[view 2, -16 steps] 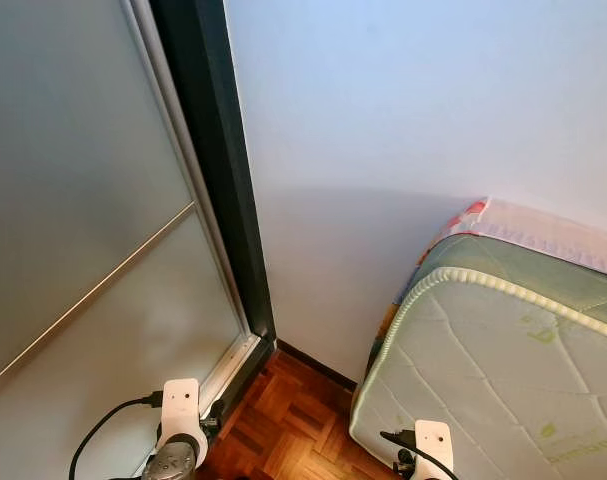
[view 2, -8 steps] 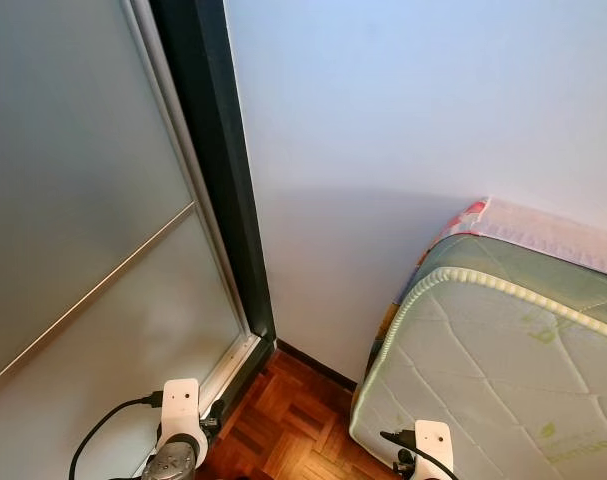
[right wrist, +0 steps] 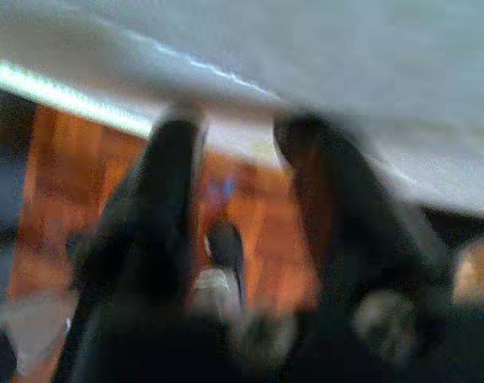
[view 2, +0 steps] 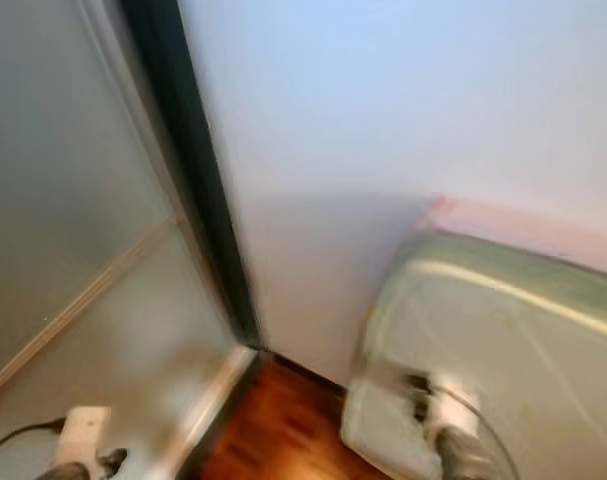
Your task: Clean up the room
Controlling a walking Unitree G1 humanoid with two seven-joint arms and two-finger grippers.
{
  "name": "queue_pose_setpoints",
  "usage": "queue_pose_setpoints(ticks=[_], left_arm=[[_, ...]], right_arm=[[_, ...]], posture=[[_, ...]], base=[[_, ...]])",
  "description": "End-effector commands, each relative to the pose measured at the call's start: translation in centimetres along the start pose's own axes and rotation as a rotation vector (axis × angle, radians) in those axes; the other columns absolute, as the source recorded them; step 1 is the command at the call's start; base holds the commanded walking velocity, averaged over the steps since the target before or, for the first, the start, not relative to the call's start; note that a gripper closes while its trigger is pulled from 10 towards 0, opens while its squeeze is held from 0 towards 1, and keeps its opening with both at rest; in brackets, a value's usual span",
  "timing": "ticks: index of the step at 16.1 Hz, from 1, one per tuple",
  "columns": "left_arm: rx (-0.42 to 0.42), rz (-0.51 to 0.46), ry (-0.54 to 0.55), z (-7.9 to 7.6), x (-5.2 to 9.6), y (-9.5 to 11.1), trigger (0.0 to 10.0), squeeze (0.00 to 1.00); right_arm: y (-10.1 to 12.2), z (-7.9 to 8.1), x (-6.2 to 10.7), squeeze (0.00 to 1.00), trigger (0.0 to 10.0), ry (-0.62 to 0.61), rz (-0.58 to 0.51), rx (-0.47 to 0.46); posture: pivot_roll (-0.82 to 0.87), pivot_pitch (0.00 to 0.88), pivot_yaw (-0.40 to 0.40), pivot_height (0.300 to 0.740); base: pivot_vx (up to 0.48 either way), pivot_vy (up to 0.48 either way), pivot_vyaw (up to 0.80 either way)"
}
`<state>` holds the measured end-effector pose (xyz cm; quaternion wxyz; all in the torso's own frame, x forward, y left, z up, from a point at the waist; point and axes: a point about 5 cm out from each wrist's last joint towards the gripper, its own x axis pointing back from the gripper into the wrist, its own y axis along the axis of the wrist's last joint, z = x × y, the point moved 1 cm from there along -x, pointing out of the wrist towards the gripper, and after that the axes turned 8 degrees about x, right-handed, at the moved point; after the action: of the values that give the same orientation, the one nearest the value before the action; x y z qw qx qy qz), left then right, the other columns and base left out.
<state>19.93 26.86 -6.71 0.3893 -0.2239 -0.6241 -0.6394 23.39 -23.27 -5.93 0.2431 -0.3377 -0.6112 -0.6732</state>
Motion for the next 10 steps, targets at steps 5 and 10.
queue_pose_setpoints(ticks=[5, 10], left_arm=[[0.007, 0.058, -0.104, -2.72, -0.02, -1.46, 10.0, 0.00], [0.009, 0.053, -0.108, -2.77, -0.04, -1.36, 10.0, 0.00]], right_arm=[[-0.04, 1.44, -0.18, 0.00, 10.0, 0.051, 0.006, -0.029], [-0.13, 1.38, -0.18, 0.00, 10.0, 0.051, 0.020, -0.026]], posture=[[-0.08, 0.000, 0.022, 0.740], [-0.08, 0.000, 0.017, 0.740]], base=[[0.000, 0.000, 0.00], [0.000, 0.000, -0.14]])
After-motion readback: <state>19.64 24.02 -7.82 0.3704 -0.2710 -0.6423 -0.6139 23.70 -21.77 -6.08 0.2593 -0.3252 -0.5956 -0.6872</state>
